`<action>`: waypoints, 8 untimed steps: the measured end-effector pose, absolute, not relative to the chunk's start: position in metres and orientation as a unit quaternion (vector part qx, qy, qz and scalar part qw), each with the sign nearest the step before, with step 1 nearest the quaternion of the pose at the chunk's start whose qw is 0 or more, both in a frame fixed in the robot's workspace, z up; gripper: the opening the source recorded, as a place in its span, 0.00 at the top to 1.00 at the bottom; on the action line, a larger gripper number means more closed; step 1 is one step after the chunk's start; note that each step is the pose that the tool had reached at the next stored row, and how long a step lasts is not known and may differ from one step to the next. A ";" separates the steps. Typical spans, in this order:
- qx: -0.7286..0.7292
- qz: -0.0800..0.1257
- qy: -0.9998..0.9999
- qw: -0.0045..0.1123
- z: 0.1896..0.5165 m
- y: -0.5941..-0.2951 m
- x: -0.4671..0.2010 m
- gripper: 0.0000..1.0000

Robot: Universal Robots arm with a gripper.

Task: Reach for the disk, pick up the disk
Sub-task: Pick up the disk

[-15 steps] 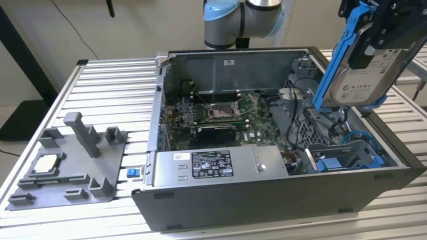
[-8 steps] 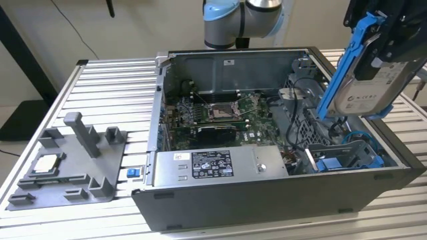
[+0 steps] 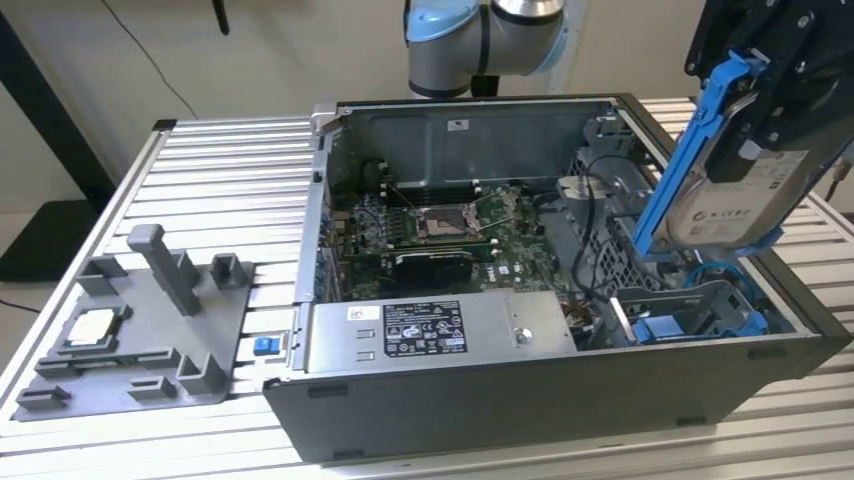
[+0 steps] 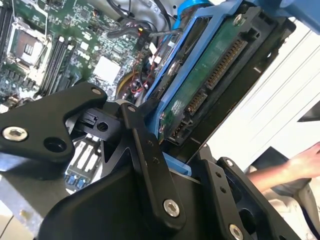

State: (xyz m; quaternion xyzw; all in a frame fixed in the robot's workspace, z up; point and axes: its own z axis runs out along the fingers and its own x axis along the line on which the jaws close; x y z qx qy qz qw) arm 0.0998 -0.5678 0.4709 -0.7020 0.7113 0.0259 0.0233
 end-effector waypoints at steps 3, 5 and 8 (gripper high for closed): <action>-0.702 0.026 0.711 0.023 0.465 -0.568 0.100 1.00; -0.702 0.026 0.711 0.023 0.462 -0.568 0.100 1.00; -0.702 0.026 0.712 0.023 0.456 -0.569 0.100 1.00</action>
